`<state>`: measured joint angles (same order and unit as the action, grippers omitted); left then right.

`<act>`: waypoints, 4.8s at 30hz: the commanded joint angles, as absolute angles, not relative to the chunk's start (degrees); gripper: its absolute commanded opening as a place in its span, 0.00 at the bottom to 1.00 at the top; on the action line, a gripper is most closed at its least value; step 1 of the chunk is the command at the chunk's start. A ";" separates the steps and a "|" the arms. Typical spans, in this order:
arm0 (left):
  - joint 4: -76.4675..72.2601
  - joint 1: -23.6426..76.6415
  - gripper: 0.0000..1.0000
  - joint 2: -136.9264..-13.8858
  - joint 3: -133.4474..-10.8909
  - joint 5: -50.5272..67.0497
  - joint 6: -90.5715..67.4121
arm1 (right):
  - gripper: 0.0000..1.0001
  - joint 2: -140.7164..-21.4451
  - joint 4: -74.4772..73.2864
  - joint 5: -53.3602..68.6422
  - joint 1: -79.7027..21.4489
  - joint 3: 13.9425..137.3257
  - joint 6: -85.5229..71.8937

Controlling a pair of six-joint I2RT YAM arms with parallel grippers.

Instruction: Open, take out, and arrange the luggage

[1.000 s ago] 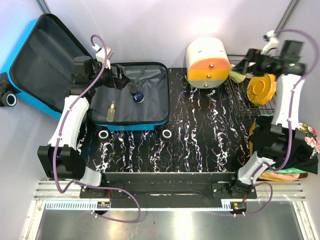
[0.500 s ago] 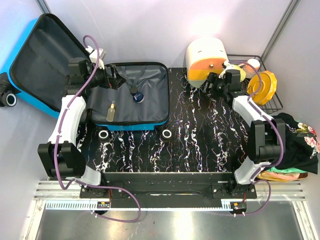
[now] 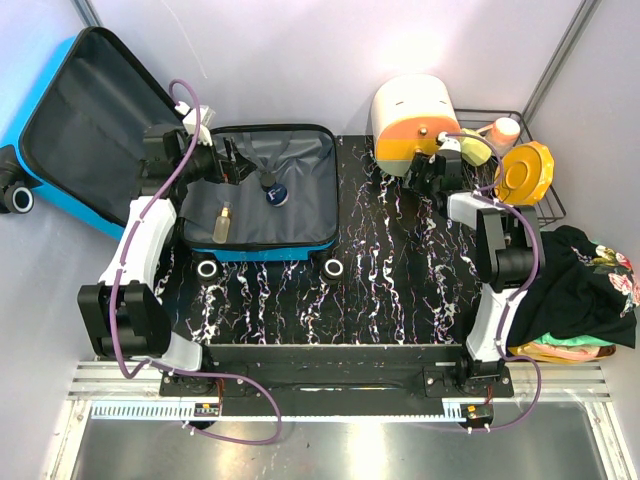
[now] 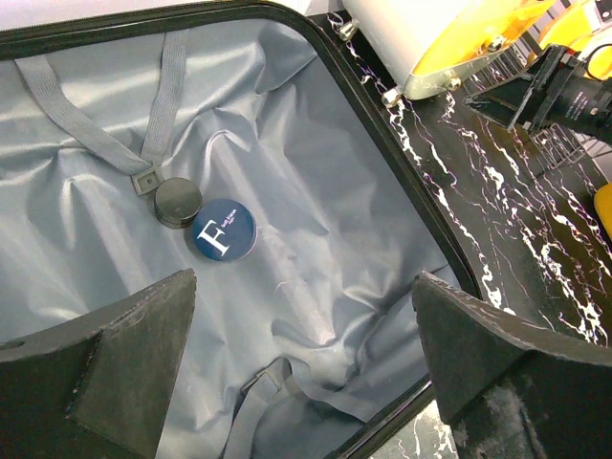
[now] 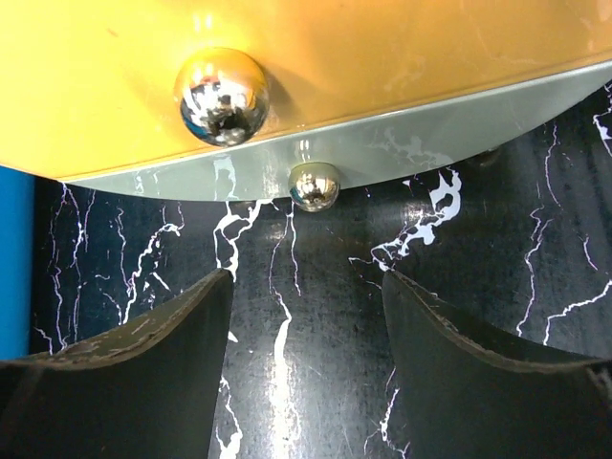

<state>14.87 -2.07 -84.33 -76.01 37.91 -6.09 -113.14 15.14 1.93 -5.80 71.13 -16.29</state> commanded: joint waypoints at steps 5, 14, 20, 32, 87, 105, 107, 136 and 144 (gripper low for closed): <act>13.36 -2.20 0.98 -83.49 -77.69 36.13 -4.83 | 0.68 -117.42 23.64 -0.17 -5.80 76.28 -15.73; 13.89 -2.28 0.96 -85.08 -78.93 35.68 -4.57 | 0.63 -121.20 23.20 -0.18 -5.80 80.33 -15.91; 13.71 -2.29 0.95 -85.34 -78.84 35.51 -4.48 | 0.47 -121.99 22.76 1.83 -5.80 80.86 -16.78; 13.89 -3.25 0.94 -86.57 -80.07 35.95 -4.13 | 0.56 -124.72 15.65 0.26 -5.80 85.87 -19.60; 46.76 -1.49 0.75 -116.97 -97.90 5.71 5.01 | 0.83 -93.78 10.46 11.60 -7.73 53.26 -18.72; 47.81 -0.79 0.29 -124.81 -104.24 10.28 2.29 | 0.94 -87.88 4.31 35.93 -7.65 65.03 -14.50; 47.81 -0.79 0.40 -124.72 -104.24 10.28 2.20 | 0.95 -89.47 4.22 37.34 -7.65 67.22 -15.55; 13.38 7.91 0.00 -98.79 -99.06 42.62 -16.96 | 1.00 -110.83 14.50 48.07 -23.38 97.46 -22.84; 6.42 10.72 0.00 -97.65 -96.34 45.09 -22.85 | 0.95 -112.50 18.19 47.99 -25.58 97.38 -24.35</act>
<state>16.05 9.93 -100.33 -96.95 41.50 -18.28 -112.40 13.93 47.55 -25.06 95.29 -23.44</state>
